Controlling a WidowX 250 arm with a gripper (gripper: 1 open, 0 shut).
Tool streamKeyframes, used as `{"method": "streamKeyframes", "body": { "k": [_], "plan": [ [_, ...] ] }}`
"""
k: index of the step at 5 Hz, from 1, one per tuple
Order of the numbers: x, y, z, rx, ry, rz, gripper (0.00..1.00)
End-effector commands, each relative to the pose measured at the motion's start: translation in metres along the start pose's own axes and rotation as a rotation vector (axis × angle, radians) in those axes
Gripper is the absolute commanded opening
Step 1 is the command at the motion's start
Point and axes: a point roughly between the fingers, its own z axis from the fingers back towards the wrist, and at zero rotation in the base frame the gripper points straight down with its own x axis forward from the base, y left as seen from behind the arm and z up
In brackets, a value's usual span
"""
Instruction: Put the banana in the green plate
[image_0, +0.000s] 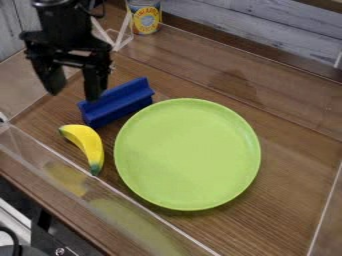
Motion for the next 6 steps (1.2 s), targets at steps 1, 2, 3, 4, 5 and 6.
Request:
{"method": "streamKeyframes", "body": {
  "k": [1, 2, 3, 4, 5, 6],
  "plan": [
    [-0.003, 0.003, 0.000, 0.001, -0.036, 0.068, 1.00],
    [-0.007, 0.005, -0.007, -0.004, -0.028, 0.129, 1.00],
    [-0.010, 0.005, -0.014, -0.010, -0.022, 0.183, 1.00],
    [-0.010, 0.006, -0.021, -0.018, -0.018, 0.239, 1.00],
    [-0.010, 0.007, -0.029, -0.025, -0.014, 0.281, 1.00],
    [-0.010, 0.008, -0.038, -0.036, -0.010, 0.326, 1.00]
  ]
}}
